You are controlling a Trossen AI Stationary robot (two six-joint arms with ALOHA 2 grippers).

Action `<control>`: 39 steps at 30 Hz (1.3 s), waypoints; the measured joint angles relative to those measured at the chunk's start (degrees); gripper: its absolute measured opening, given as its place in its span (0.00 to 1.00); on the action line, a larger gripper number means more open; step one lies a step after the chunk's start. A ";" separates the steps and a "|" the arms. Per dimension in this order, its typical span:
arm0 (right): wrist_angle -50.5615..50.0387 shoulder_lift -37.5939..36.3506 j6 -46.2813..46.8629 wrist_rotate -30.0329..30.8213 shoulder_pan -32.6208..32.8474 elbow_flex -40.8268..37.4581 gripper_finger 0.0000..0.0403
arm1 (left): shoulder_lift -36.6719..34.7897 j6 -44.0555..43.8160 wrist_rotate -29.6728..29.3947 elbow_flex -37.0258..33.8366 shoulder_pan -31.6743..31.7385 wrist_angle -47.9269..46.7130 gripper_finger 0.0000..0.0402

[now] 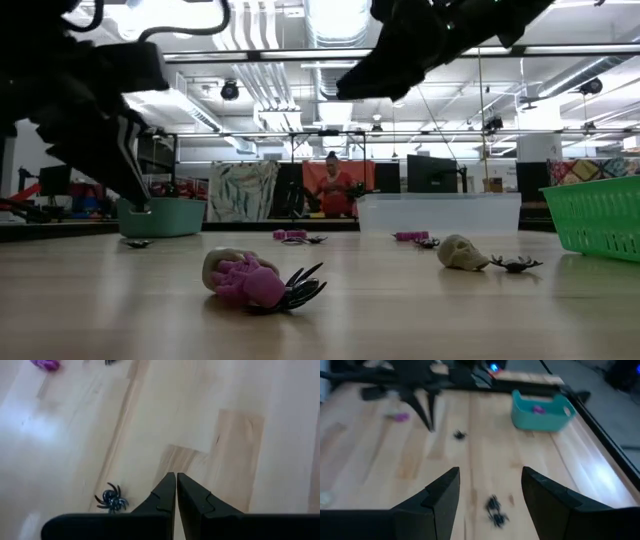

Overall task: Sort Halloween decoration
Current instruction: Put the black spider toy into the white bin

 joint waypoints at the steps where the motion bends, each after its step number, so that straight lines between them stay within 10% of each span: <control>1: 0.68 0.00 -0.38 -0.50 0.00 0.00 0.50 | -0.88 -0.22 -0.03 -1.27 -0.08 1.14 0.00; 19: 2.50 0.00 -3.04 -0.47 -0.02 -0.04 0.50 | -15.21 0.23 -5.37 -17.42 0.07 18.29 0.02; 39: 2.61 4.04 -3.61 -0.42 -0.16 -0.15 0.50 | -10.91 2.52 -7.24 -19.96 0.05 16.23 0.51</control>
